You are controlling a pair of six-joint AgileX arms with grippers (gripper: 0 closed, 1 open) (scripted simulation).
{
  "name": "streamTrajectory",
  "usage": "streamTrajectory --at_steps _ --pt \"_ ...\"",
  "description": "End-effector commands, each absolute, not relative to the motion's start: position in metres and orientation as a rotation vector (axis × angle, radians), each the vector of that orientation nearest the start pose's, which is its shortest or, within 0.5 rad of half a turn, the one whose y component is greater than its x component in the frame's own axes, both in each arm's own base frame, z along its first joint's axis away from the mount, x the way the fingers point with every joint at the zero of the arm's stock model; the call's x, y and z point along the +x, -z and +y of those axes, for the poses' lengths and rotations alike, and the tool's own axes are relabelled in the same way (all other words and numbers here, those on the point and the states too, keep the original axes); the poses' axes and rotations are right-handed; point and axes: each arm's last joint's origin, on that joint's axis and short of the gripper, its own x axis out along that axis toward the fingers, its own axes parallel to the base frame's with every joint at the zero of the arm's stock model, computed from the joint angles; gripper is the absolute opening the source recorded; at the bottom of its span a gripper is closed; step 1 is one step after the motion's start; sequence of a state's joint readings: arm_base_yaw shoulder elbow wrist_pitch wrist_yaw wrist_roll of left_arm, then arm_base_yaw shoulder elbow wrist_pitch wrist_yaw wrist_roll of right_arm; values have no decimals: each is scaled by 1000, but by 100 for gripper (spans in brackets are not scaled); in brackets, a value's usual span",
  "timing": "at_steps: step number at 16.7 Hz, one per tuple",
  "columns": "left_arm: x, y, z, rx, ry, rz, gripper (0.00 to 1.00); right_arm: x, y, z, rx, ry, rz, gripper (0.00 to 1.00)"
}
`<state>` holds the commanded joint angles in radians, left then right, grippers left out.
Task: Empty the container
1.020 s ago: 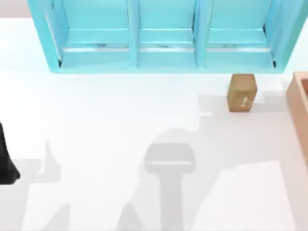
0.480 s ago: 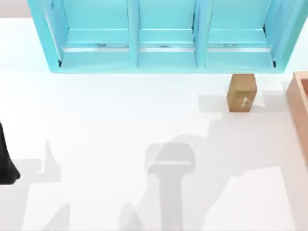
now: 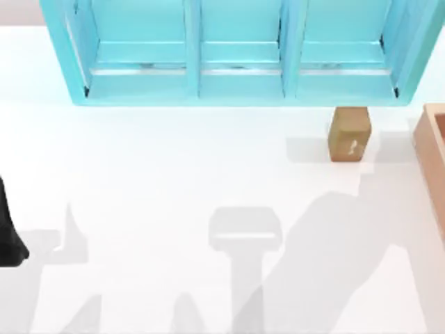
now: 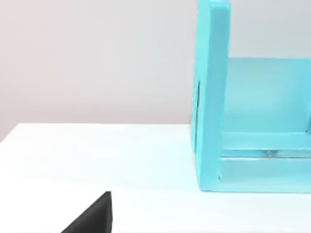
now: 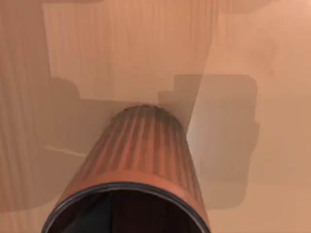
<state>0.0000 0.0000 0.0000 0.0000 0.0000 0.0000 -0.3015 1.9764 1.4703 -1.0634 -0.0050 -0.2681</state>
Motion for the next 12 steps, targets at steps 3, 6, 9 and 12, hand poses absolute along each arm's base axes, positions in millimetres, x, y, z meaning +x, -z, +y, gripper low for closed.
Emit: streamTrajectory --at_steps 3,6,9,12 --pt "106 -160 -1 0 0 0 100 357 -160 -107 26 17 1568 100" --pt "106 -160 -1 0 0 0 100 356 -159 -107 26 17 1568 100" --pt "106 -160 -1 0 0 0 100 356 -159 -107 26 17 1568 85" --pt "106 -160 -1 0 0 0 100 356 -159 -107 26 17 1568 62"
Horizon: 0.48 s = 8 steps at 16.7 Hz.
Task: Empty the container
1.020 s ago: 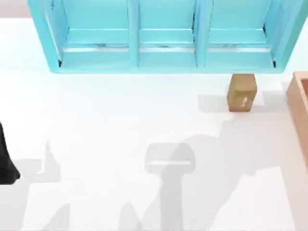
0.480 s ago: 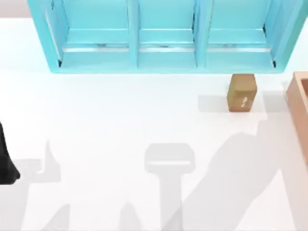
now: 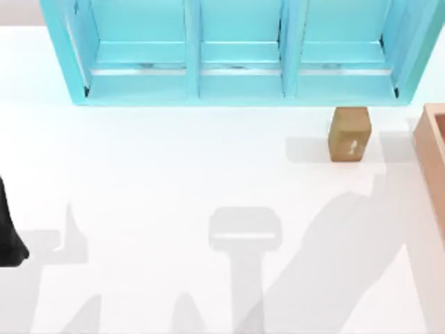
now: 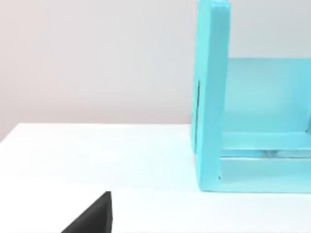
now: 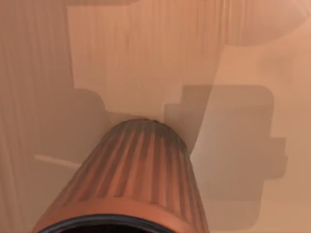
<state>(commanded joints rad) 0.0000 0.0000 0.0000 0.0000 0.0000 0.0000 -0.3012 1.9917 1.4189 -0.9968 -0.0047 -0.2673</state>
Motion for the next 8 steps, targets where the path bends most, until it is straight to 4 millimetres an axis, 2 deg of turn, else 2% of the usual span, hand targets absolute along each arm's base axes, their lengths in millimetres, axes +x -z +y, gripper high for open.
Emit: streamTrajectory --at_steps 8 --pt "106 -160 -1 0 0 0 100 356 -159 -107 26 17 1568 2"
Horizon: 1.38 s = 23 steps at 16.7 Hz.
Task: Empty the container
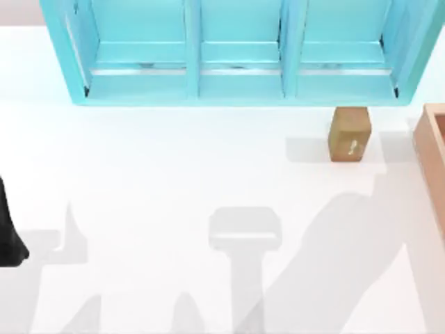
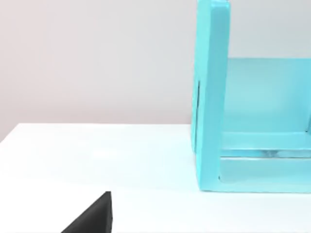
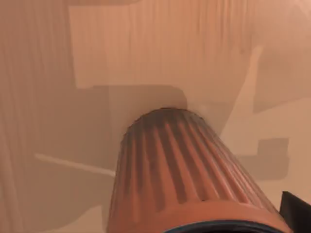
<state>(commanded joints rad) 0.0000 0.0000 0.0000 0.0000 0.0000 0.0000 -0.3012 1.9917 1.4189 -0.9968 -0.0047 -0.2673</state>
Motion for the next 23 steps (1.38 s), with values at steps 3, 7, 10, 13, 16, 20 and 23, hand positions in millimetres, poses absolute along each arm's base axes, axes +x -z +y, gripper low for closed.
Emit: streamTrajectory --at_steps 3,7,10,13,16,20,23 --pt "106 -160 -1 0 0 0 100 356 -159 -107 26 17 1568 0" --pt "106 -160 -1 0 0 0 100 356 -159 -107 26 17 1568 0" --pt "106 -160 -1 0 0 0 100 356 -161 -107 28 19 1566 0" --pt "106 -160 -1 0 0 0 100 354 -190 -115 52 54 1527 0" --pt "106 -160 -1 0 0 0 100 347 -238 -122 82 105 1479 0" --pt "106 -160 -1 0 0 0 100 336 -281 -126 104 143 1485 0" --pt "106 -160 -1 0 0 0 100 340 -291 -122 83 113 1528 0"
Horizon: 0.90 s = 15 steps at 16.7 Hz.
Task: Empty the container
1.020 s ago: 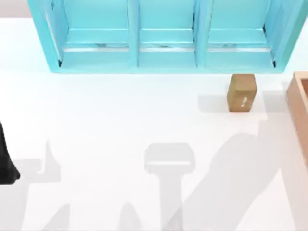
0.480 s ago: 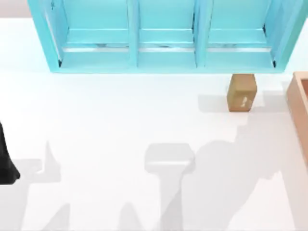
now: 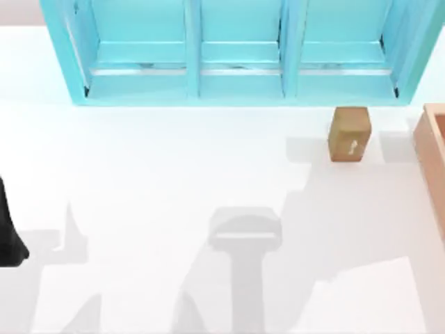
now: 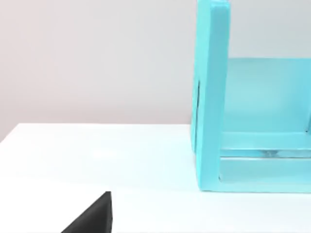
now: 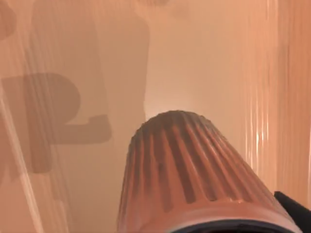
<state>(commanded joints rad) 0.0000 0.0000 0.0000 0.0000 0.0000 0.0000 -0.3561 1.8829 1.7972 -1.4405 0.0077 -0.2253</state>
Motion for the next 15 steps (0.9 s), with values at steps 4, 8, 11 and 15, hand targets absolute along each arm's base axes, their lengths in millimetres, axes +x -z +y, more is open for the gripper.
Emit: streamTrajectory --at_steps 4,8,11,15 --pt "106 -160 -1 0 0 0 100 354 -290 -109 32 30 1565 0" --pt "106 -160 -1 0 0 0 100 356 -290 -107 27 18 1567 0" --pt "106 -160 -1 0 0 0 100 356 -289 -104 31 24 1565 0" --pt "106 -160 -1 0 0 0 100 352 -279 -51 30 33 1550 0"
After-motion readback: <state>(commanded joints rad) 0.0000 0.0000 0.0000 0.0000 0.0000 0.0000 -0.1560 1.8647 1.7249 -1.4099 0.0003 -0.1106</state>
